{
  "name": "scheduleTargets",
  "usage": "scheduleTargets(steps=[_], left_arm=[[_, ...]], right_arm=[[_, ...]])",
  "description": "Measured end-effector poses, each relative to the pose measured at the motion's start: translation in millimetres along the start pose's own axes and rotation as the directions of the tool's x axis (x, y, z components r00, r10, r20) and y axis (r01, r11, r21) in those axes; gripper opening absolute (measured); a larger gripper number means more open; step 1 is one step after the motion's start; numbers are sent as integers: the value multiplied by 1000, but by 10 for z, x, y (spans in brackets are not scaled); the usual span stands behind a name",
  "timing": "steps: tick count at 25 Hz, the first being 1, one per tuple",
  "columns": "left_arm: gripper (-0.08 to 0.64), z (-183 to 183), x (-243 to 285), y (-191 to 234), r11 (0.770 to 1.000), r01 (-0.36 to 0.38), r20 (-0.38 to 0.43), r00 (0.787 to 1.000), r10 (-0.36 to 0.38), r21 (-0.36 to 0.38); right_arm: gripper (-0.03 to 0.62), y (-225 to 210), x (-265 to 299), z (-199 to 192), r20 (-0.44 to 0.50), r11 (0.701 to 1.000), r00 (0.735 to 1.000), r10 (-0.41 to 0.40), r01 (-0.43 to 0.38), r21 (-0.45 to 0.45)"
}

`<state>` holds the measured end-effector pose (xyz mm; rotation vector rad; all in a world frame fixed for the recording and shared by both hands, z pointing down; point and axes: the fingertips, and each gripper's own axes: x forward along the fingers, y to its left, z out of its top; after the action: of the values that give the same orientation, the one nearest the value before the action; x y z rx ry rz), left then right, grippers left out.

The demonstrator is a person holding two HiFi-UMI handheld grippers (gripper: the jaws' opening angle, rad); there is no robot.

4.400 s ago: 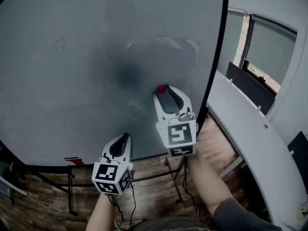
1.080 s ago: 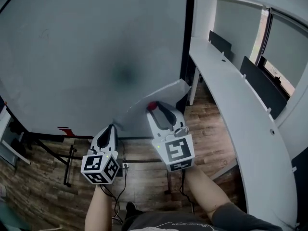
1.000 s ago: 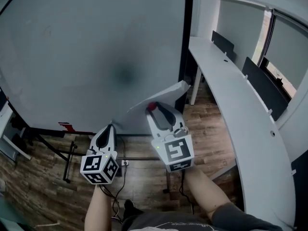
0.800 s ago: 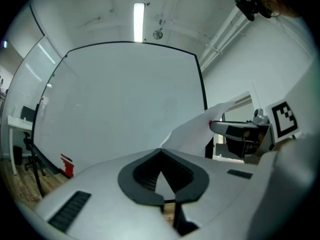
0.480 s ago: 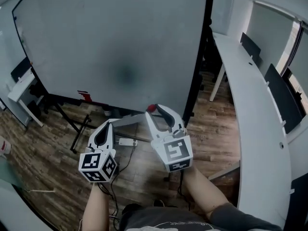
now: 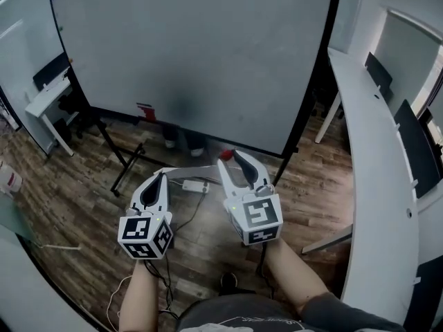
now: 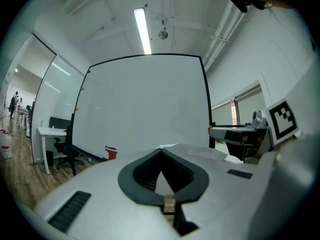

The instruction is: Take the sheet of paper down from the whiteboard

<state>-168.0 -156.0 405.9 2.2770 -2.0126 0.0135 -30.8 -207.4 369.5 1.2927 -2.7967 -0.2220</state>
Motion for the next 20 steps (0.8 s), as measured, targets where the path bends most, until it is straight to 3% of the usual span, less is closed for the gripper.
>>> scheduleTargets(steps=[11, 20], left_arm=[[11, -328, -1109, 7, 1000, -3, -66, 998, 3, 2], [11, -441, -1717, -205, 999, 34, -75, 997, -35, -19]], right_arm=[[127, 933, -681, -161, -58, 999, 997, 49, -49, 1], [127, 1274, -1312, -107, -76, 1000, 997, 21, -22, -17]])
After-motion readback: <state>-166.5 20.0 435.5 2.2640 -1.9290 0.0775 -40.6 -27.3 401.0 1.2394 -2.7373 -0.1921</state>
